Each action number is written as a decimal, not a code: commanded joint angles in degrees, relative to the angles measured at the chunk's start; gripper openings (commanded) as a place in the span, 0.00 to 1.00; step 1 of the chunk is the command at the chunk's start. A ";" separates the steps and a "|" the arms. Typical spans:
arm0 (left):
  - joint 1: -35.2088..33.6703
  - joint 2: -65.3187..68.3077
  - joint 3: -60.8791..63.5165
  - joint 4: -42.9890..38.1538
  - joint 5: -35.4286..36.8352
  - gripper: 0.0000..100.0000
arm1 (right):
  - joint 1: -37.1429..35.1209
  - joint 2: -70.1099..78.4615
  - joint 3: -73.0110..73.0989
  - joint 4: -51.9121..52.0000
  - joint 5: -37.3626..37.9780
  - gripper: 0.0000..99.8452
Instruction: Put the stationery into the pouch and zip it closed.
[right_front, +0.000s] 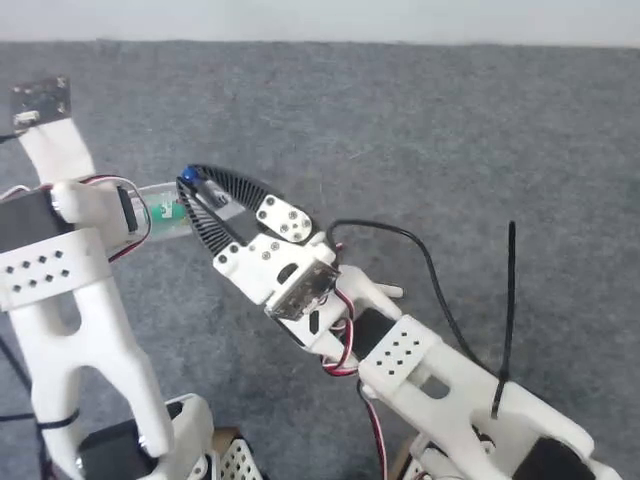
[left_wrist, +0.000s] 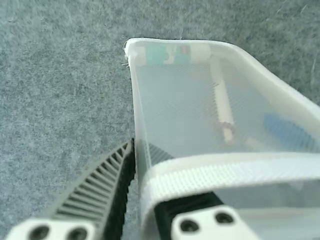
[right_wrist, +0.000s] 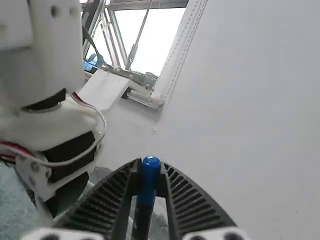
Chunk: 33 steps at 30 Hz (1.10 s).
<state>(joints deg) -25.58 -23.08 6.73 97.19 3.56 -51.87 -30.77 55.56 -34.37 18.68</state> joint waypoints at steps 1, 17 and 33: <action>0.09 -0.88 -0.84 -0.79 -0.26 0.01 | -0.57 0.13 1.23 -1.54 1.49 0.01; -0.09 -0.88 -0.84 -0.62 -0.26 0.01 | -0.57 -0.31 2.20 7.78 1.67 0.22; -0.09 -0.88 -0.84 -0.79 -0.26 0.01 | -8.13 -28.44 3.34 35.03 1.23 0.15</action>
<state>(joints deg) -25.85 -23.08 6.73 97.19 3.56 -56.26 -50.46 59.78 -6.51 19.38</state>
